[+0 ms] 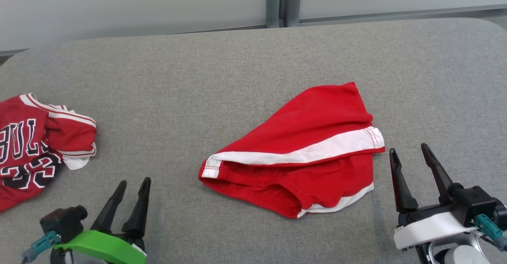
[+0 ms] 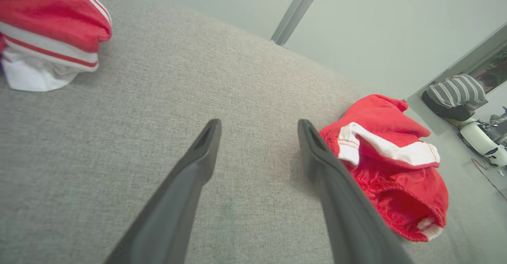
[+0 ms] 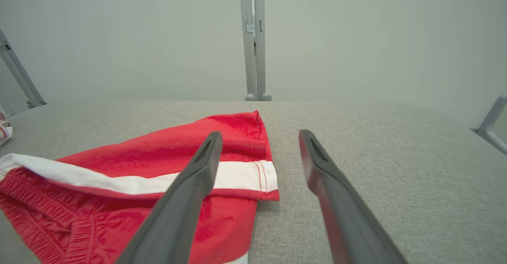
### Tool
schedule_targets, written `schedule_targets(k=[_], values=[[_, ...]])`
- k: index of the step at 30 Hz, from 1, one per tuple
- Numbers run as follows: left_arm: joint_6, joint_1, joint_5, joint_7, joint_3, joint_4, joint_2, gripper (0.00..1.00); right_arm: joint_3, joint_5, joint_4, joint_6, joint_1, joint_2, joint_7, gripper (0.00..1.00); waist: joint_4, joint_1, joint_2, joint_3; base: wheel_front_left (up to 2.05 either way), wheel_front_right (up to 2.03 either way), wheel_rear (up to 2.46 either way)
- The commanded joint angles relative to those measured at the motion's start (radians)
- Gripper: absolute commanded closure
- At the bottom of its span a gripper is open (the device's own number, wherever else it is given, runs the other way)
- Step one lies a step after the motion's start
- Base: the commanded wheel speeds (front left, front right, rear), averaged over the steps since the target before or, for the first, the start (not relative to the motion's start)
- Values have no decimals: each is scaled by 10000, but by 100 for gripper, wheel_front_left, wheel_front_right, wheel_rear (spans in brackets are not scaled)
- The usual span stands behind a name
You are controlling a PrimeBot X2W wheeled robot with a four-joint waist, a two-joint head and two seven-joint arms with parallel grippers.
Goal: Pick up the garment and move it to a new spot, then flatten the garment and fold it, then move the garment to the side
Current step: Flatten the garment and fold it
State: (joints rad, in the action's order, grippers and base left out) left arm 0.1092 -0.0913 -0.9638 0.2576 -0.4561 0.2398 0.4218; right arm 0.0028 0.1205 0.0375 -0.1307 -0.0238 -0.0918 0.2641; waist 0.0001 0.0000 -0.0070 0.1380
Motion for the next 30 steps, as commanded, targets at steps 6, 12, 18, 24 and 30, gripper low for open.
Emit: schedule_targets(k=[6, 12, 18, 24, 30], values=[[-201, 818, 1609, 73, 1582, -221, -335, 0, -93, -276, -55, -1, -323, -76, 5, 0, 256, 0, 70, -325, 0, 0, 0], [-123, 1474, 3288, 76, 2742, -398, -840, 0, -54, -435, 55, -1, -498, -37, 5, 0, 405, 0, 70, -666, 0, 0, 0], [53, 2034, 4463, 78, 3405, -718, -1401, 0, -133, -516, 249, -1, -752, -21, 5, 0, 405, 0, 70, -1005, 0, 0, 0], [183, 2435, 5202, 66, 3751, -959, -1779, 0, -444, -631, 449, -1, -1008, 66, 5, 0, 284, 0, 70, -1098, 0, 0, 0], [224, 2556, 5569, 67, 4078, -1209, -2113, 0, -703, -696, 631, -1, -1138, 160, 5, 0, 164, 0, 70, -1064, 0, 0, 0]])
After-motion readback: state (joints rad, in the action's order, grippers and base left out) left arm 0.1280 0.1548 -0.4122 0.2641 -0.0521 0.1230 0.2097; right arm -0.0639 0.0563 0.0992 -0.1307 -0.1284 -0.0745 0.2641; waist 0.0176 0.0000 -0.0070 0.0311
